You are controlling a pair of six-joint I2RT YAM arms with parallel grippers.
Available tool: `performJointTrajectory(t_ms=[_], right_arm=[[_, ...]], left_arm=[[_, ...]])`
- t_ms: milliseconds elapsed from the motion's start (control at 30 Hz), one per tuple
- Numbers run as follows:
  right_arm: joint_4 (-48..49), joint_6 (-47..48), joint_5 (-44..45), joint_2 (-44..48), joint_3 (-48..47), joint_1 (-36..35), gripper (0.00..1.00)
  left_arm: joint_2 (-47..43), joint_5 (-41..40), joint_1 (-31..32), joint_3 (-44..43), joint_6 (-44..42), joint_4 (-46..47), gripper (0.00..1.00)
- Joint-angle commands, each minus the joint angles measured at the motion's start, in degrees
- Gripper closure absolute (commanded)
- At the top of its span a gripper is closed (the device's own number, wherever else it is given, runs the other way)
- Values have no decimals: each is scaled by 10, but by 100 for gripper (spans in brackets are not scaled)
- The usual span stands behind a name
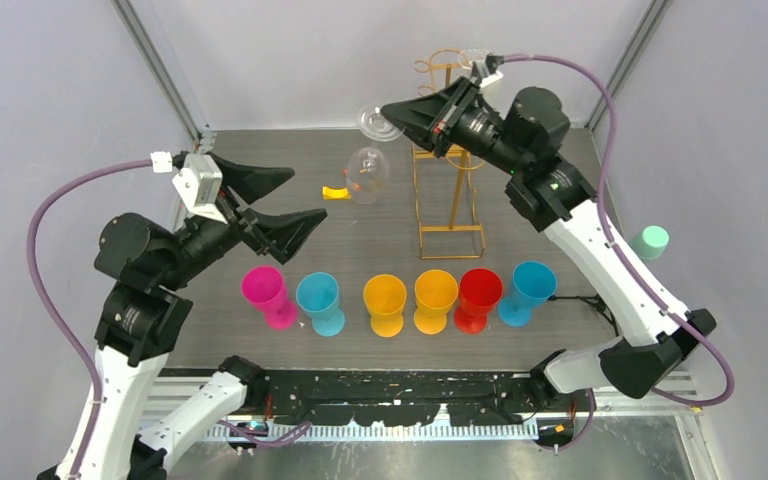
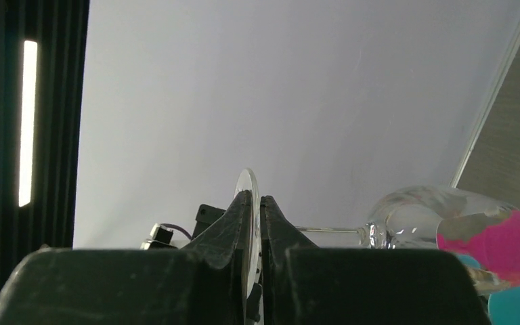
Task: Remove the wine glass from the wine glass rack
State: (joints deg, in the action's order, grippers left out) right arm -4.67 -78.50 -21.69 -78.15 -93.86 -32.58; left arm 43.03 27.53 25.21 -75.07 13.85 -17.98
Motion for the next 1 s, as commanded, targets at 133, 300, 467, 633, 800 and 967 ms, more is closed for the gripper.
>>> performJointTrajectory(t_ms=[133, 300, 467, 633, 800, 967], right_arm=[[84, -63, -57, -3, 21, -29, 100], [92, -67, -108, -14, 8, -36, 100], [99, -76, -124, -16, 12, -41, 100], [97, -75, -138, -21, 7, -45, 100], [92, -71, -142, -27, 4, -47, 100], [109, -88, -147, -35, 4, -49, 100]], left_arm=[[61, 83, -1, -2, -45, 95, 7], [102, 100, -1, -22, -37, 98, 1], [132, 130, -1, -31, -36, 118, 0], [156, 154, -1, -53, -26, 111, 12], [165, 167, -1, -47, -18, 114, 31], [172, 183, -1, -45, -11, 117, 40]])
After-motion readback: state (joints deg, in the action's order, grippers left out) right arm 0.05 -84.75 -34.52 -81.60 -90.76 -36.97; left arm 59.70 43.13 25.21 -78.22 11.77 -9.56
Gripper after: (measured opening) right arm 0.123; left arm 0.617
